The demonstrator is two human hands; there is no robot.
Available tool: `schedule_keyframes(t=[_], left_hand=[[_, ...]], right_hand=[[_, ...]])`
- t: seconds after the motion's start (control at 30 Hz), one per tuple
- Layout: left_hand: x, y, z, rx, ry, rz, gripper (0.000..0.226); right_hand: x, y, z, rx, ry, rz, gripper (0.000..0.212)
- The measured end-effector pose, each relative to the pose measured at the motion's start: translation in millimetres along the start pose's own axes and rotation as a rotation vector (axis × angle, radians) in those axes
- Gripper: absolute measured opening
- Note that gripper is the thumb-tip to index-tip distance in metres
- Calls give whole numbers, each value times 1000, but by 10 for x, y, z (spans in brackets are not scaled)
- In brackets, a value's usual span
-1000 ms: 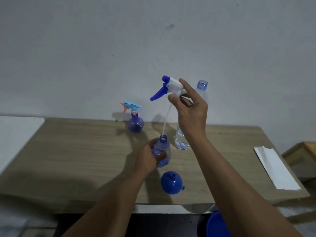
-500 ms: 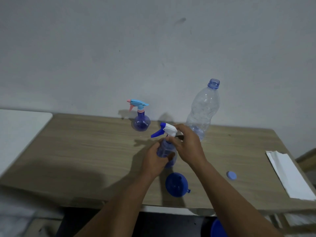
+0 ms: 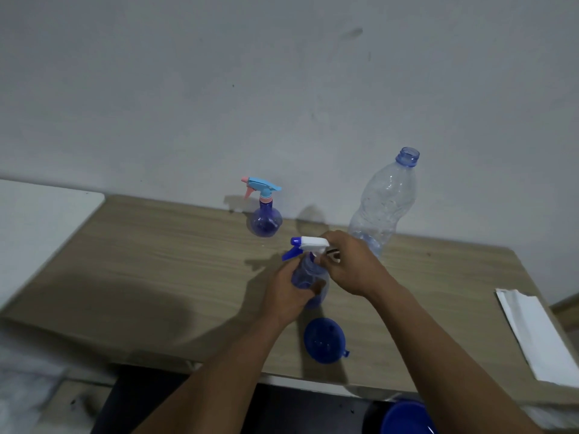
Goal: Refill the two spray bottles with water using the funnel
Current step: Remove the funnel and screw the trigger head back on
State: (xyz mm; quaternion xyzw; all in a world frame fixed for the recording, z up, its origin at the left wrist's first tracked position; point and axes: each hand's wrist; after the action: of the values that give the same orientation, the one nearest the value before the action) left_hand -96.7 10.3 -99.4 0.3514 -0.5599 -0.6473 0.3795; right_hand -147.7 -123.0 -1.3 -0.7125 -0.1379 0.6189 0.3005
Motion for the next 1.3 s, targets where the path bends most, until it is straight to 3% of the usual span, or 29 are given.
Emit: schedule_keyframes(t=[0.07,0.2,0.4,0.47,0.57,0.7,0.87,1.03,1.17,1.3], left_hand=[[5,6,16,15,-16,-23,46],[3,-8,21,6,-12,-59,48],[8,-22,36,2,-32,1,57],[11,-40,28,-3,-6,-21,50],[14,-42,43,25,44,-98,34],[9,-36,57,18,37,-101,35],[2,-12,57,13,23,-78,39],[13,-22,66,20,62,-92,37],[-3,-9,76,34,23,-87,44],[3,-38,59,35,70,-99,35]], right_hand=[[-2,14,-10,43,12,0,13],[95,52,42,65,104,-120,25],[321,132,173,59,162,-290,15],[385,149,160,76,197,-338,14],[440,120,141,148,259,-388,29],[484,119,145,189,320,-399,37],[529,122,149,118,313,-401,20],[530,125,134,190,322,-446,38],[567,140,177,104,329,-423,21],[562,121,130,192,345,-439,38]])
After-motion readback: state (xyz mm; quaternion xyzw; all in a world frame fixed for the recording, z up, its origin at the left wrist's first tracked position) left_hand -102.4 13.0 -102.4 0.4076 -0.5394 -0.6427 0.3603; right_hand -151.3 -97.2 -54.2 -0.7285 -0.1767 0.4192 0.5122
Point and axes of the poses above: each hand's wrist, its own z-axis away from the middle knuckle, its own x-axis out of the palm, y = z × x, and after that the axes turned 2 degrees about y, right-handed
